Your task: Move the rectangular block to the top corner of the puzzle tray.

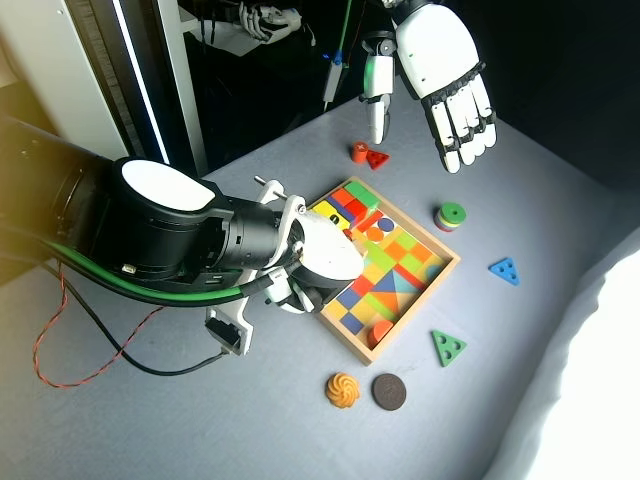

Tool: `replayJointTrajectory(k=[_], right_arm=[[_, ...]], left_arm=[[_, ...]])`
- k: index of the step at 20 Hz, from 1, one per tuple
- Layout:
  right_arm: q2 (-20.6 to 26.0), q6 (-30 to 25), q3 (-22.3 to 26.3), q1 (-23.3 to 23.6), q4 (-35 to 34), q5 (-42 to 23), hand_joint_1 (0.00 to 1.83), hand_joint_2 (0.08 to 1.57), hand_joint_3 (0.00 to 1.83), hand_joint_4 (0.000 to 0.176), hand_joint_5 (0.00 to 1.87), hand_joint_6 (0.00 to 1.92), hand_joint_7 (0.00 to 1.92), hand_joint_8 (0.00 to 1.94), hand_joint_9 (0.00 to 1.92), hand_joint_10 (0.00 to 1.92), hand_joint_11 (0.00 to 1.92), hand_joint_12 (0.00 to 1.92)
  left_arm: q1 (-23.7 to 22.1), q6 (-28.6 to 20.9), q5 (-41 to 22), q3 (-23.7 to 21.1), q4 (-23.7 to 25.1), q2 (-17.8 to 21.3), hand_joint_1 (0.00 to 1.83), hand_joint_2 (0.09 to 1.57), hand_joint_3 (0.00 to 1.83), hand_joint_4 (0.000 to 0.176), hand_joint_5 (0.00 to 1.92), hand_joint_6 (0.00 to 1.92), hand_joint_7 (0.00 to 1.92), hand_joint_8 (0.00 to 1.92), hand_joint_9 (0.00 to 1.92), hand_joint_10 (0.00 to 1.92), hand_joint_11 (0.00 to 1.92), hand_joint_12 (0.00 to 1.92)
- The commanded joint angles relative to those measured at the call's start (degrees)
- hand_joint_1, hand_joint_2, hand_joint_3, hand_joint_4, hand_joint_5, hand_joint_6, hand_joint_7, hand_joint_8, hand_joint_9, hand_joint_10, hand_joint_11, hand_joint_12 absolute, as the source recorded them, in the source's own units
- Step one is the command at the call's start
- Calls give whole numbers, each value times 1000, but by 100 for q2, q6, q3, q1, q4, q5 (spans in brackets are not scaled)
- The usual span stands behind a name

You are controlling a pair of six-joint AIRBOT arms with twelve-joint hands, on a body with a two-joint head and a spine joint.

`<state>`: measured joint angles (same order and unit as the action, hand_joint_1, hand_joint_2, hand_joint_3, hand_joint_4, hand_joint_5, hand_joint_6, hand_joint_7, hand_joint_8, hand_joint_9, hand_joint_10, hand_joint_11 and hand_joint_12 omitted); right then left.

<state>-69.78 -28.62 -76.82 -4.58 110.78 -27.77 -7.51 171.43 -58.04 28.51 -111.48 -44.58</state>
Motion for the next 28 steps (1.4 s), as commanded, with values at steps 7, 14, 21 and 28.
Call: replayJointTrajectory(k=[7,14,21,28], right_arm=[[-29,105,-349,61,-52,132,1753,945,559,0,419,11,1417,1941,1713,1921,1899,1921],[-72,104,-623,87,-55,206,1764,924,548,0,420,3,1497,1941,1770,1921,1921,1921],[-58,72,-880,98,-57,306,1727,997,450,0,468,11,1326,1941,1693,1921,1880,1921],[26,40,-937,104,-56,375,1747,980,454,0,443,31,1338,1941,1730,1921,1917,1921]], left_arm=[[-61,30,10,-26,491,76,0,1217,0,0,153,5,158,4,145,5,60,134],[-61,30,10,-27,488,76,0,1222,1,0,128,5,131,4,124,5,40,137],[-61,30,12,-27,488,76,0,1221,0,0,142,2,150,3,139,3,43,150],[-60,30,12,-27,488,76,0,1220,0,0,163,13,174,12,153,10,48,166]])
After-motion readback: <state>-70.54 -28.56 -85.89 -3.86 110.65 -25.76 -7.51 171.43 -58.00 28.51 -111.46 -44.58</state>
